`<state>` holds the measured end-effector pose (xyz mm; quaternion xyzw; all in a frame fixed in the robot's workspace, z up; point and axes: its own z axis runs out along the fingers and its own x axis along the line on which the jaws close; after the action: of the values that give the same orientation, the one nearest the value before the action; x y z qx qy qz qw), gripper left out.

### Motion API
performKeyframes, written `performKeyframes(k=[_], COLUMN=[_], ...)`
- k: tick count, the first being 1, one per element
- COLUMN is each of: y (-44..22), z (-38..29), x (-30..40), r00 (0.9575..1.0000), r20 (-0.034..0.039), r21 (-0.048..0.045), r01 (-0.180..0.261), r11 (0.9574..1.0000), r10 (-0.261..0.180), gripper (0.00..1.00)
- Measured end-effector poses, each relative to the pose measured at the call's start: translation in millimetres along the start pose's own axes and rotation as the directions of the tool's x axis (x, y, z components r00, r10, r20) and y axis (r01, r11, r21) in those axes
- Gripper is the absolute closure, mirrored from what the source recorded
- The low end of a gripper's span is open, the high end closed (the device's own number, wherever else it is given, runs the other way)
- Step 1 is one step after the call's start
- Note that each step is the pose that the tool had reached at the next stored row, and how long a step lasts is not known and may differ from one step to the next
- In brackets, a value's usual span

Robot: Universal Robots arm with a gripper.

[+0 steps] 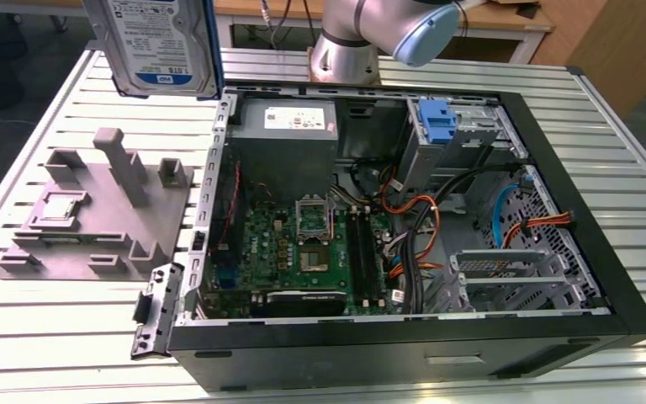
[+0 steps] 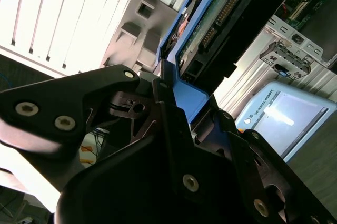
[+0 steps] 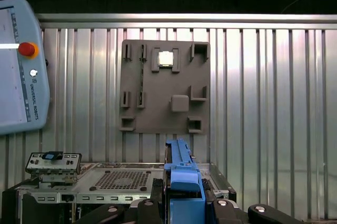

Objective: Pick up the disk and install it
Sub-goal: 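Pick up the disk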

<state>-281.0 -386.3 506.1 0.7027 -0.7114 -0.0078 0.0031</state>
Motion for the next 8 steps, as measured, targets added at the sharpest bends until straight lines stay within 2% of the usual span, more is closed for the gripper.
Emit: performKeyframes(k=[4, 8], y=[0.0, -0.1], z=[0.0, 0.0], x=[3.8, 13.8], r00=[1.0, 1.0], r20=[0.0001, 0.0001], r21=[0.0001, 0.0001], r01=[0.0, 0.0], r11=[1.0, 1.0], r10=[0.0, 0.0], gripper=[0.64, 0.64])
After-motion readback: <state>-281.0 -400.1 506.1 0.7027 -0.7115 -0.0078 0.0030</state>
